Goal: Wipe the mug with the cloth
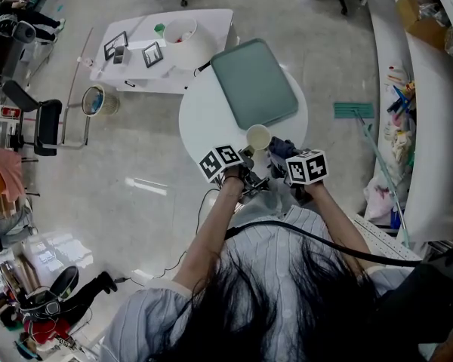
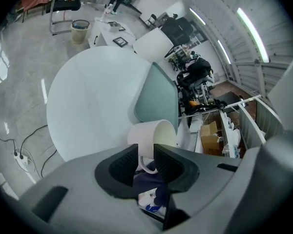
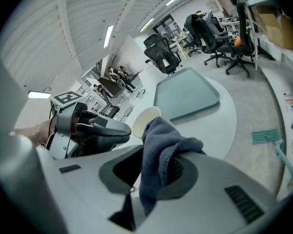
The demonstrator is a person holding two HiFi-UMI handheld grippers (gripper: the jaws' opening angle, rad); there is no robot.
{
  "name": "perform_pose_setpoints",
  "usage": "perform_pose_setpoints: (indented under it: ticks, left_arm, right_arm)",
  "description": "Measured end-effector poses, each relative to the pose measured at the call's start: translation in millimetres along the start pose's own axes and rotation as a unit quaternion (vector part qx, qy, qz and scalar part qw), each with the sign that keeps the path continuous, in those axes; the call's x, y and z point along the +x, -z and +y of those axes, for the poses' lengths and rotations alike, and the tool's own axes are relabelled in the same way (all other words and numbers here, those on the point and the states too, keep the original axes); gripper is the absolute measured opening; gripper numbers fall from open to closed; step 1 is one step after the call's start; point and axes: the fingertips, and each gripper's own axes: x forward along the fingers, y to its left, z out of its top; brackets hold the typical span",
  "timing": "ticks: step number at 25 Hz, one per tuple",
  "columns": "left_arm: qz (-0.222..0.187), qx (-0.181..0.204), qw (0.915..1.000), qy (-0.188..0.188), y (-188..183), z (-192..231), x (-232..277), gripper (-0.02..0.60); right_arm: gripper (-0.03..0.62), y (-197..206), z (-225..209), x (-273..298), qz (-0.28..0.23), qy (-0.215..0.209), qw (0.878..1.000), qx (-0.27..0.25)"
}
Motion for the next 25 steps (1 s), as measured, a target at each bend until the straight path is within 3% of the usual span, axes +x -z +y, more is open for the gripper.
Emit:
perform_pose_setpoints:
  ticks: [7, 12, 19, 23, 25]
  left_arm:
    - [-0.002, 0.060, 0.9977, 0.032, -1.0, -1.4, -24.5, 0.084]
    - [0.009, 0.139, 0.9885, 0.058, 6.9, -8.3, -39.9, 0.084]
    - [0.016, 0.283, 0.9579, 0.043, 18.8, -8.1, -53.1, 0.081]
    - [0.007, 0.360, 0.9322, 0.034, 22.7, -10.8, -61.8, 0.074]
    - [0.005, 0.381, 0.9237, 0.043, 25.7, -12.2, -65.1, 0.069]
  right_arm:
    - [0.080, -14.2, 6.2, -14.7, -0.025, 0.008, 1.000, -0.016]
    - [0.080, -17.9, 19.3, -25.5, -0.043, 0.005, 0.999, -0.010]
    - [0.080, -15.3, 34.2, -36.4, -0.058, 0.012, 0.998, -0.031]
    - [0.080, -7.5, 42.4, -41.4, -0.068, 0.017, 0.997, -0.028]
    - [0.080, -5.1, 46.2, -41.8, -0.071, 0.020, 0.997, -0.028]
